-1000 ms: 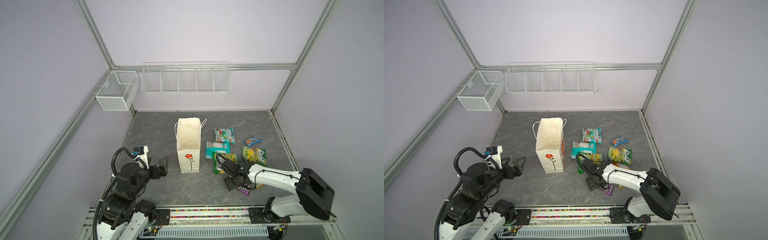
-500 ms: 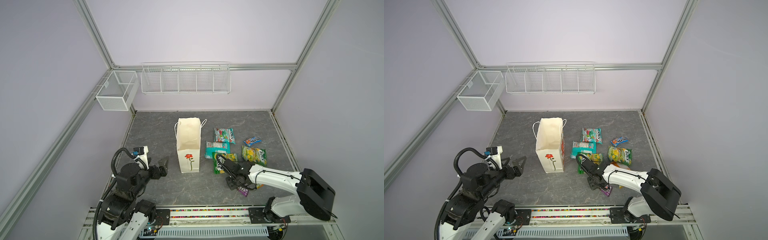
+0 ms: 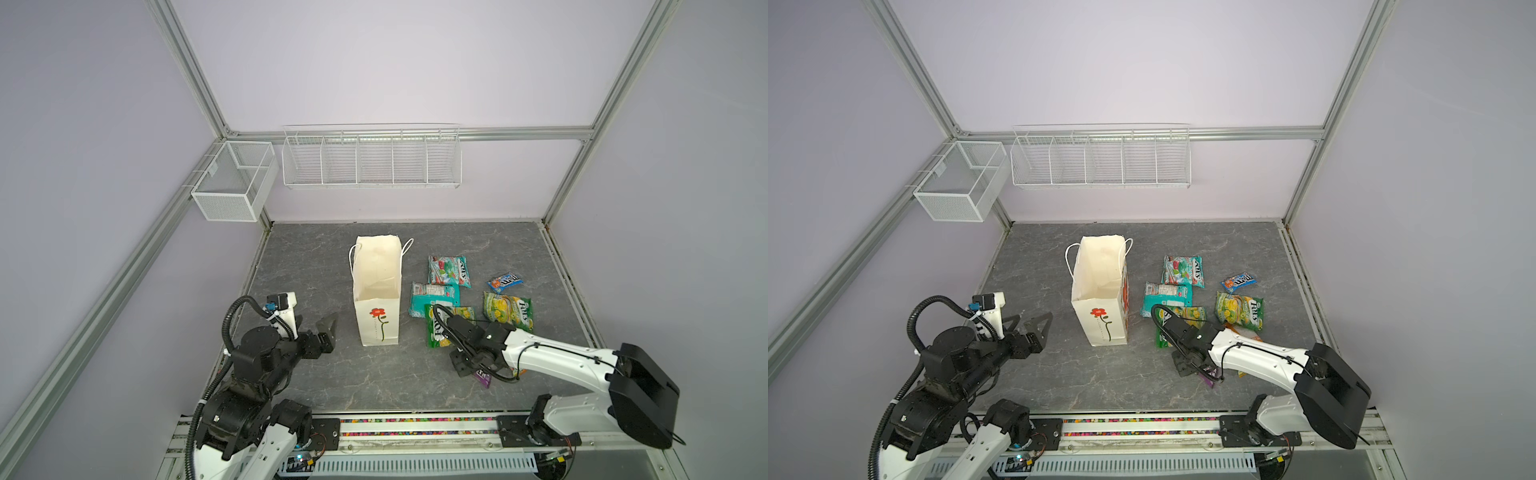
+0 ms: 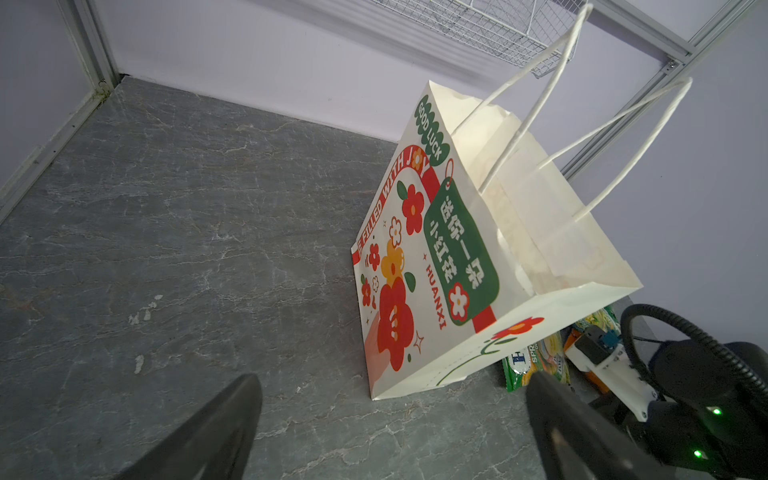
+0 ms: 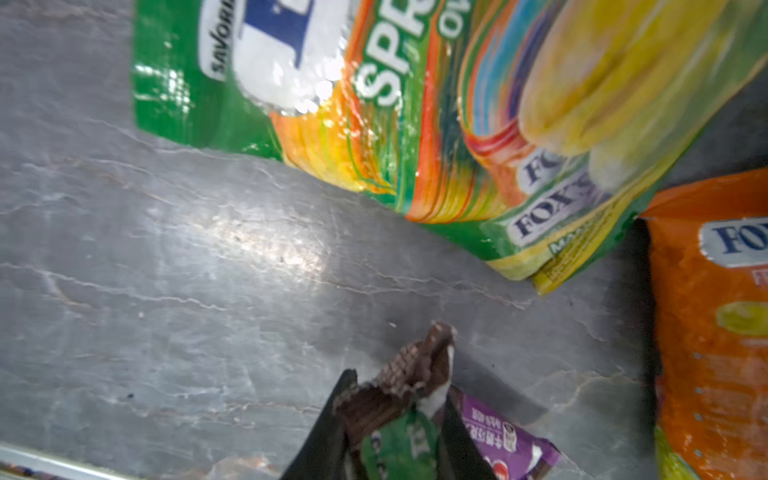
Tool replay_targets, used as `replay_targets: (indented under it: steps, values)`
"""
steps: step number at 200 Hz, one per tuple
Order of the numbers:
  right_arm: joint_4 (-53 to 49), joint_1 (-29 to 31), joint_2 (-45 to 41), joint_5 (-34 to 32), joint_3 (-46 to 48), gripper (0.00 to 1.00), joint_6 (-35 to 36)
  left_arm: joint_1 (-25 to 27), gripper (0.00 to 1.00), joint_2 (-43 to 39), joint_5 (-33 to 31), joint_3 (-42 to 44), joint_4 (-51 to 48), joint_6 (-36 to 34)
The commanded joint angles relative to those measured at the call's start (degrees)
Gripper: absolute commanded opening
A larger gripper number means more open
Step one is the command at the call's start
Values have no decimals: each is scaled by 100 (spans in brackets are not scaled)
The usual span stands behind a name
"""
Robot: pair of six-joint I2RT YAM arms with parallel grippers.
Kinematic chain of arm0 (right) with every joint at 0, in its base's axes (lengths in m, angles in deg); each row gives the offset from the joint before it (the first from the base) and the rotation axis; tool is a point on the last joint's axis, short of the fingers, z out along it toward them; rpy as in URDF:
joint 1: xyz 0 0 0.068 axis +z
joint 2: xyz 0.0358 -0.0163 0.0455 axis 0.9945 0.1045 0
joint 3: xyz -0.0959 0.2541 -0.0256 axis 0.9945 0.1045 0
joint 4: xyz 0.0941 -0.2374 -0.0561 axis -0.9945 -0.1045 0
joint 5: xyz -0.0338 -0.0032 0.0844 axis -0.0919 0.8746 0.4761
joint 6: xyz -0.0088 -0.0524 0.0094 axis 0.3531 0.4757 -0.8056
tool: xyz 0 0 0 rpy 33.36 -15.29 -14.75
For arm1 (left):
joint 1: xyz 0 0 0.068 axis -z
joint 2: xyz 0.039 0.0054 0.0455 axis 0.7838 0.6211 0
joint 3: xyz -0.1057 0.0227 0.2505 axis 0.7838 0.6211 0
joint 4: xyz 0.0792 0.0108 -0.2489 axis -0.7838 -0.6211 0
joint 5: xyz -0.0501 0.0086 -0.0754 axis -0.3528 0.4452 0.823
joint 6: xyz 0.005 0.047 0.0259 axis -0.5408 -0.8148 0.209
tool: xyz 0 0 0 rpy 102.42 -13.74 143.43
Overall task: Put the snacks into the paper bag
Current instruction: 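Reach the right gripper down and grasp the purple M&M's pack, then lift the purple M&M's pack with the right gripper toward the bag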
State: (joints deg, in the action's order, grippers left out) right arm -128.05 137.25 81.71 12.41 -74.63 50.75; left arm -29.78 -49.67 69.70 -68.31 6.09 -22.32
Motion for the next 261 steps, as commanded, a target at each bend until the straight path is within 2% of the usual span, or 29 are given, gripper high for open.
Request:
replay_targets:
  steps: [1,134,261]
  values:
    - [-280,78,-247,-143,-222,28,-63,19,99,-64,-104,56,55,-36]
    - [-304,197,-1272,-190,-755,23,77,21,99,-86,-84,62,63,-27]
    - [-224,194,-1436,-266,-2008,23,678,18,99,-31,-55,88,104,-27]
